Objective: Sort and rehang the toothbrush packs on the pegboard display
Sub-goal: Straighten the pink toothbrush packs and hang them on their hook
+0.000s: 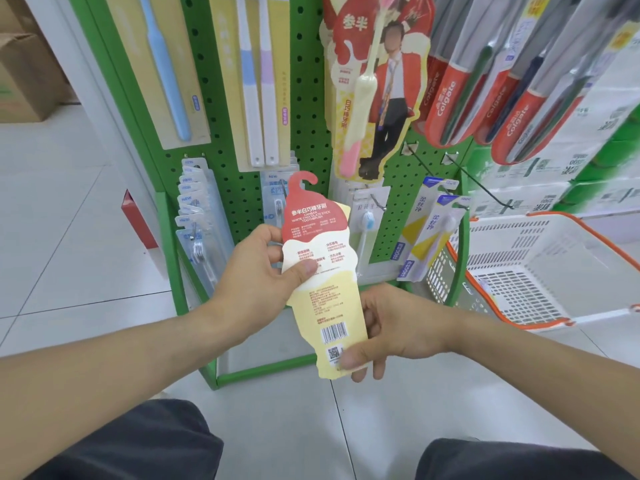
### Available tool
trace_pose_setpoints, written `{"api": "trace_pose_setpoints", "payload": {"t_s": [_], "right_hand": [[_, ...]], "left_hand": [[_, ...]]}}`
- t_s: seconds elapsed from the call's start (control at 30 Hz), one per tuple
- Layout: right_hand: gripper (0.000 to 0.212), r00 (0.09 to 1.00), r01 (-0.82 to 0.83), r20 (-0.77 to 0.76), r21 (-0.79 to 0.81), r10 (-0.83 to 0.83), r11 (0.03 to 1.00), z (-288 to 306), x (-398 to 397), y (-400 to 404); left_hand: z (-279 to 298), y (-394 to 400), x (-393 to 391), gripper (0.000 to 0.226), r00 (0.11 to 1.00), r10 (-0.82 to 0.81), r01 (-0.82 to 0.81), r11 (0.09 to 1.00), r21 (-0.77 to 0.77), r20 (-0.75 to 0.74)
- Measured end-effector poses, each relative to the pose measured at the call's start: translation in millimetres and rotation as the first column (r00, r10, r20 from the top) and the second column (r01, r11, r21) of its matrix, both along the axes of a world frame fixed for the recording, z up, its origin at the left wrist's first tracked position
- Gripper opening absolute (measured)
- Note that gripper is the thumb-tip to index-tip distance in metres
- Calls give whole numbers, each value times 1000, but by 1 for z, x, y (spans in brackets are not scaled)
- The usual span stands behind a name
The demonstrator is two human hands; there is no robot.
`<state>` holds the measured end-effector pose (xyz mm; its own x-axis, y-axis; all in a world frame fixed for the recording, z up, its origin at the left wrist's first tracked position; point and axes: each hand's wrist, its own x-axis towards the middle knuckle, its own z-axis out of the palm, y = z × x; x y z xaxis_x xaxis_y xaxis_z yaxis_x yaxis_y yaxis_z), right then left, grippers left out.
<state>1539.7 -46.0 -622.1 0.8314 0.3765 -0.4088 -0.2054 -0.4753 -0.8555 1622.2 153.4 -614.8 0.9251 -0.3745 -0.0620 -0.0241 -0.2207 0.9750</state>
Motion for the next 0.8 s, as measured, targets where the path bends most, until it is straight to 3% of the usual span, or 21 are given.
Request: {"api": "trace_pose_setpoints", "payload": {"t_s": [0.13,0.23,0.3,0.47,0.57,0.63,0.7,0.73,0.8], "right_hand": [[41,990,128,-75,70,-123,989,-1,-1,6],[20,985,171,11,108,-173,979,-2,-2,4],[31,985,167,30,112,-172,979,1,-2,3],[61,990,91,109,-42,-86,995,13,-5,8],[72,982,-2,189,-154,31,988,18,-8,12],[68,961,-14,263,-251,82,968,17,-10,14],[55,938,-18,326,-301,121,954,15,-11,17],[46,931,-24,344,-276,122,961,13,-12,19],[31,931,-33,351,-192,100,981,12,-13,22]], "left_hand": [[0,2,3,31,999,-38,35,997,72,36],[0,3,4,30,997,-68,62,991,118,41],[0,4,3,34,996,-78,70,986,152,47],[6,3,-6,77,973,-99,38,960,278,207],[10,1,-15,81,958,-169,107,960,258,231],[13,1,-19,72,947,-238,176,946,271,216],[15,0,-21,91,929,-301,231,926,297,216],[14,0,-21,103,919,-323,242,916,320,227],[14,1,-21,104,902,-356,253,894,369,243]]}}
